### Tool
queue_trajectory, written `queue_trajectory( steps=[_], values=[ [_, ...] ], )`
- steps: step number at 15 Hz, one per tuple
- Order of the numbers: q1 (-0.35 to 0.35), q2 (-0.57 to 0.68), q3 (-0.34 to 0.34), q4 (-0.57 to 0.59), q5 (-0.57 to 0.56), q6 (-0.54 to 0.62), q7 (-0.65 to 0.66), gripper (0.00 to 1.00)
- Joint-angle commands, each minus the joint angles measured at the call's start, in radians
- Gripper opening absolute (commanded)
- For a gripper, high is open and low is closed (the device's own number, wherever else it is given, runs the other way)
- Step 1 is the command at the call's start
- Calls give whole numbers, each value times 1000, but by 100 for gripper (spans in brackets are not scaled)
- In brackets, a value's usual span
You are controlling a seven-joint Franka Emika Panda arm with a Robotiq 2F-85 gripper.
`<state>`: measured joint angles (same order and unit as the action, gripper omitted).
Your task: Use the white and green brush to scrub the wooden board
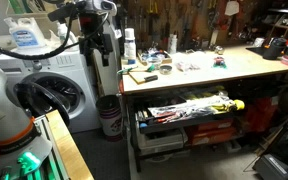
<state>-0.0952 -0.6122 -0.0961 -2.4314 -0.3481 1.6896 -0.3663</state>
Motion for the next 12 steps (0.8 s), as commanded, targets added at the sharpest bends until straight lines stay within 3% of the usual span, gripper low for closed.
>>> queue_trajectory(
  steps=[1,3,6,8,12],
  values=[
    [23,-1,-18,3,-9,-6,10,100],
    [34,11,-11,4,5,-1,14,100],
    [86,82,32,26,146,-4,128,100],
    [107,145,85,30,244,22,279,100],
    [127,303,184,56,385,195,576,100]
  ],
)
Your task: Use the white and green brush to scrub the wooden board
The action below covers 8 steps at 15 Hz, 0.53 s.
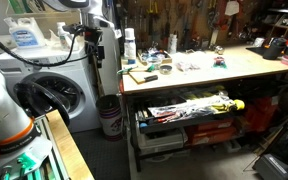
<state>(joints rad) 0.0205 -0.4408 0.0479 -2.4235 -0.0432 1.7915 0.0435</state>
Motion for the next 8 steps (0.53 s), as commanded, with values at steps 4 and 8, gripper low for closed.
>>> queue_trajectory(
  steps=[4,8],
  values=[
    [12,272,99,93,103,310,411,100],
    [19,369,102,138,78,488,533,100]
  ],
)
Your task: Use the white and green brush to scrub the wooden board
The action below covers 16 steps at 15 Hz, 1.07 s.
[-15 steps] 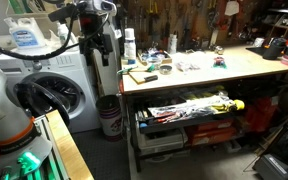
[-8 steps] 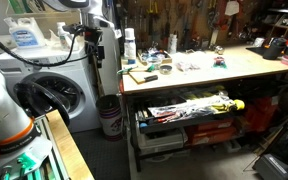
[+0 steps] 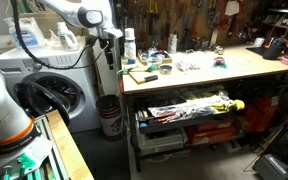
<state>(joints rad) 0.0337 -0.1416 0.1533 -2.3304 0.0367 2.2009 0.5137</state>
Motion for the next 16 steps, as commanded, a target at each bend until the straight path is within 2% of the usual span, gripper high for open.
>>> queue_trajectory(
  steps=[1,10,16],
  values=[
    [9,90,-6,57,-10,102,71,100],
    [28,198,-35,134,-88,170,73,100],
    [54,257,-54,152,-161,261,147,100]
  ],
)
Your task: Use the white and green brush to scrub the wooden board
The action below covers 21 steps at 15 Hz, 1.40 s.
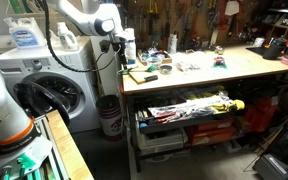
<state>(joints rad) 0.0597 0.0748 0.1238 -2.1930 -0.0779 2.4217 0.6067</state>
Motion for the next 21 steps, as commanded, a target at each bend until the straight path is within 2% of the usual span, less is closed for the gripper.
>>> queue_trajectory(
  steps=[1,2,3,4,5,7,10,11,12,14,19,21],
  values=[
    [33,49,-31,17,-67,58,77,94],
    [37,57,-37,20,-83,71,91,86],
    [40,65,-42,24,-91,80,101,82],
    [45,72,-49,26,-103,92,113,83],
    [49,79,-56,30,-112,101,124,78],
    [56,91,-68,37,-123,111,135,80],
    [65,109,-80,44,-127,131,145,75],
    [68,114,-84,48,-128,132,149,66],
    [71,117,-88,52,-128,132,151,62],
    [77,122,-94,58,-127,132,152,42],
    [78,111,-99,62,-112,123,144,3],
    [77,112,-101,64,-110,121,143,6]
  ],
)
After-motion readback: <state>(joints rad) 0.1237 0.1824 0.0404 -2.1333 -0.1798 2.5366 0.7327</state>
